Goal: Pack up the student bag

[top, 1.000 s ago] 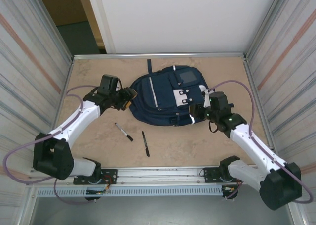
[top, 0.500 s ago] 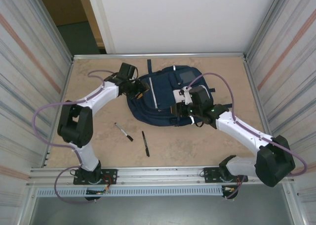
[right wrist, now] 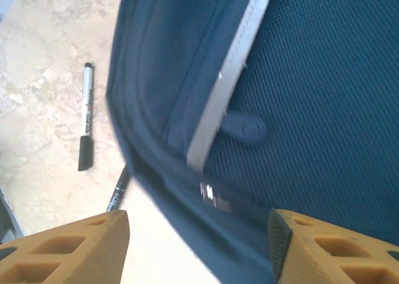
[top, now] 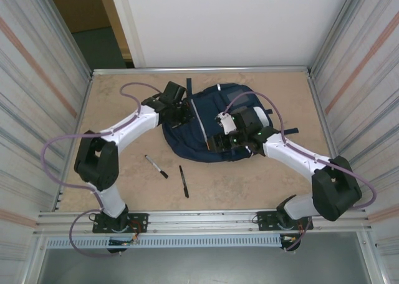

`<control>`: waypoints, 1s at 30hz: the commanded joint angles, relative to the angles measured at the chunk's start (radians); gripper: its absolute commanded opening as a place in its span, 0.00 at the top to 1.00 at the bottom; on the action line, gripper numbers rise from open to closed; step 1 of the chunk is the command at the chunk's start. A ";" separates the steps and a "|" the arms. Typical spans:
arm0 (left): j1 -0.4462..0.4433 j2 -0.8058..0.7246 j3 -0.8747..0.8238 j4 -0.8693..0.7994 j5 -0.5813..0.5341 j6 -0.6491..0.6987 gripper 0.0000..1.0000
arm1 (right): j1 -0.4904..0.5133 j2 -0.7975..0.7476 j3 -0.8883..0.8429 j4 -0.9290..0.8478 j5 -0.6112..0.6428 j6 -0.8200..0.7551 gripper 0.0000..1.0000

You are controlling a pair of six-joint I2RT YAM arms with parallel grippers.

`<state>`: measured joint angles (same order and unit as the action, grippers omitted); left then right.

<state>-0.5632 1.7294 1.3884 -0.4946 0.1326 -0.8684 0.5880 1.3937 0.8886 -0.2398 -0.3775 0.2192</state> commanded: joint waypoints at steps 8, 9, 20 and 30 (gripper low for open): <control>-0.006 -0.080 -0.005 0.038 0.109 -0.066 1.00 | -0.045 -0.044 -0.024 -0.091 -0.008 -0.083 0.36; -0.002 -0.078 -0.007 0.038 0.117 -0.072 1.00 | -0.055 -0.062 -0.035 -0.090 -0.011 -0.082 0.36; 0.024 -0.093 -0.048 0.069 0.156 -0.108 1.00 | -0.086 -0.132 -0.119 -0.112 -0.010 -0.033 0.36; 0.025 -0.082 -0.062 0.102 0.227 -0.137 1.00 | -0.029 -0.032 -0.080 -0.018 0.067 -0.108 0.36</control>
<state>-0.5423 1.6871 1.3289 -0.4477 0.2996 -0.9897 0.5476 1.3403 0.7795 -0.2985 -0.3477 0.1600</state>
